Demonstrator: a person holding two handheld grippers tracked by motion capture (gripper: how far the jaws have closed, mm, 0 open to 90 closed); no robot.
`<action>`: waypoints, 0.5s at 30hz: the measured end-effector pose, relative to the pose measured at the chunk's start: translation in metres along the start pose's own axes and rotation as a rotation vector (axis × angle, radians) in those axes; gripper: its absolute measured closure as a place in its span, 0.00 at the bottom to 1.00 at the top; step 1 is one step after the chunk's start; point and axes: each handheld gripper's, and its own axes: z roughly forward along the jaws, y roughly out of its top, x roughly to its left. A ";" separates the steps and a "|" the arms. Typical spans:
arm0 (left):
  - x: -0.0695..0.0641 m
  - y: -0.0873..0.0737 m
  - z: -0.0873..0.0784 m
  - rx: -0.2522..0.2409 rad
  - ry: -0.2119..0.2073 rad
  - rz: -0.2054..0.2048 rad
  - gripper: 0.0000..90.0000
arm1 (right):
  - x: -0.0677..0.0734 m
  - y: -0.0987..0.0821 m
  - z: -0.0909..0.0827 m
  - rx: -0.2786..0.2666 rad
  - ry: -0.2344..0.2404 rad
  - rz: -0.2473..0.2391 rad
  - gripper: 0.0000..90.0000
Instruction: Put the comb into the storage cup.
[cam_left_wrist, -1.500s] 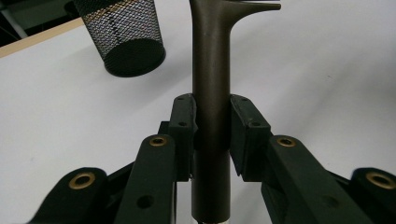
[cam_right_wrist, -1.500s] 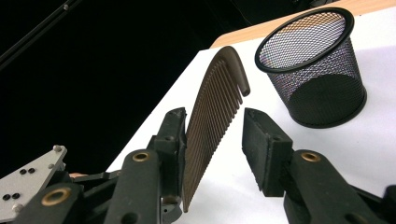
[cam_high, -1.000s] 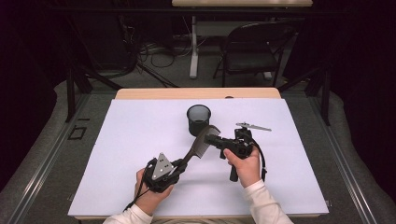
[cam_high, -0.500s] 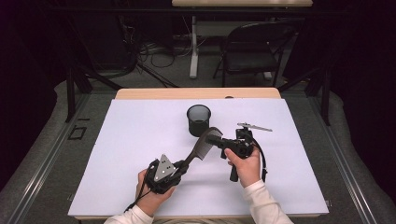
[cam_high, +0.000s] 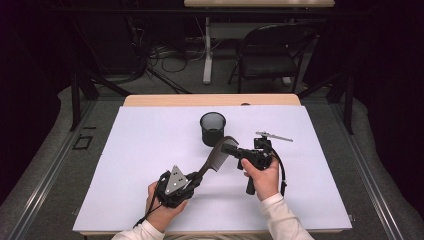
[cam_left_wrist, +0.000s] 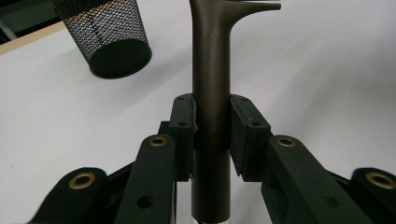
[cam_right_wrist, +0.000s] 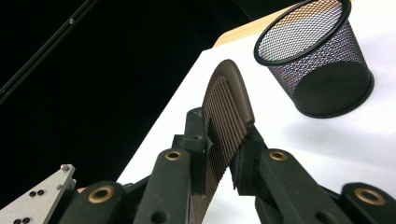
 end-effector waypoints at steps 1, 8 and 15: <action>0.000 0.000 0.000 0.000 -0.001 -0.001 0.80 | 0.000 0.000 0.000 0.000 0.001 0.002 0.89; 0.000 -0.001 0.001 0.001 -0.001 -0.002 0.80 | -0.001 0.000 0.000 -0.002 0.003 0.015 0.91; 0.000 -0.001 0.002 0.002 -0.006 -0.008 0.80 | -0.004 -0.001 0.001 -0.006 0.019 0.038 0.93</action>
